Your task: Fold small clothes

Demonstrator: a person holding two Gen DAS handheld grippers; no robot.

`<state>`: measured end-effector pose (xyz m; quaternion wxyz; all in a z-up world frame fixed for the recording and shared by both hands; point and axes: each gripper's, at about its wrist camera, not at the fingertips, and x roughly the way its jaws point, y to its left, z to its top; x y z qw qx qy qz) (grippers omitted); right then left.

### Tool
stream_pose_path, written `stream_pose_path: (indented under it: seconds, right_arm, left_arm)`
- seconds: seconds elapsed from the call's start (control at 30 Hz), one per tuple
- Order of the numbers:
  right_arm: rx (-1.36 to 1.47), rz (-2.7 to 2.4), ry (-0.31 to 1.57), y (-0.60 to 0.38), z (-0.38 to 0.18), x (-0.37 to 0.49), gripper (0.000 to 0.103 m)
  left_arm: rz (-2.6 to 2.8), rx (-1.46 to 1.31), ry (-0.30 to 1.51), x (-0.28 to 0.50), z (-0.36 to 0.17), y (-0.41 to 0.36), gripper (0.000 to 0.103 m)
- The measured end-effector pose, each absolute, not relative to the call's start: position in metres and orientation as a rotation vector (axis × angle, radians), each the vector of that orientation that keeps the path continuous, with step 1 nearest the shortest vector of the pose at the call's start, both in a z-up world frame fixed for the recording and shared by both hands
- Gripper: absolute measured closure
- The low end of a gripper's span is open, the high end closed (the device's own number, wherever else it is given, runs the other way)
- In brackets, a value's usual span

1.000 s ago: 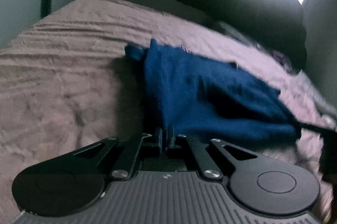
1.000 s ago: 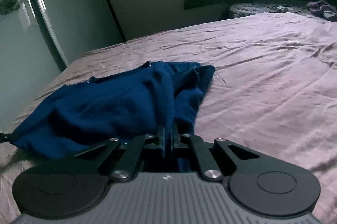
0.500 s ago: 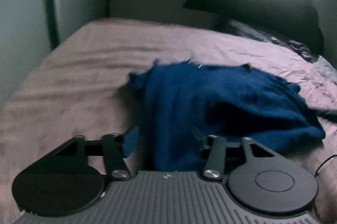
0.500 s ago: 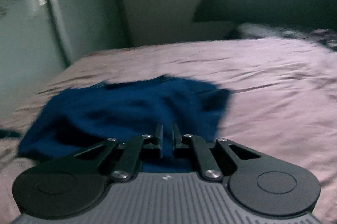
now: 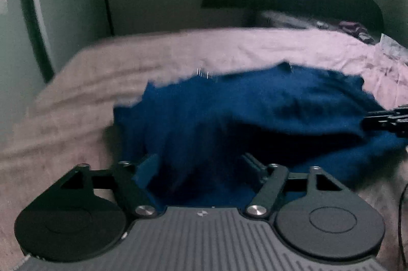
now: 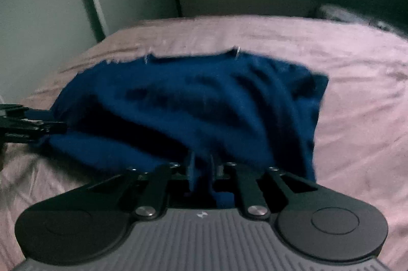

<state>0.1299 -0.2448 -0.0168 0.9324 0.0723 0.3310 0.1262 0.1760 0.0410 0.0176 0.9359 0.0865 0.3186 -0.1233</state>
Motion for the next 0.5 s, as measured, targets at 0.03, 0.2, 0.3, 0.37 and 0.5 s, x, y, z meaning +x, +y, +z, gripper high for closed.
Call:
stream_pose_path:
  seconds: [0.03,0.2,0.3,0.37,0.5]
  right_arm:
    - [0.154,0.258,0.664,-0.244,-0.013,0.135,0.074]
    - [0.150,0.249,0.612,-0.243,-0.004,0.186,0.040]
    - [0.169,0.206,0.632,-0.248,-0.014,0.219,0.040]
    - [0.167,0.137,0.668,-0.254,-0.028,0.236,0.040]
    - [0.196,0.092,0.663,-0.266,-0.041,0.240,0.041]
  left_arm:
    - [-0.243,0.186,0.632,0.181,0.022,0.038,0.018]
    - [-0.125,0.231,0.593,0.230,0.017,0.022,0.012]
    - [-0.068,0.229,0.619,0.254,0.003,0.021,0.012]
    - [-0.042,0.227,0.656,0.265,-0.008,0.024,0.012]
    - [-0.036,0.188,0.669,0.267,-0.020,0.032,0.010]
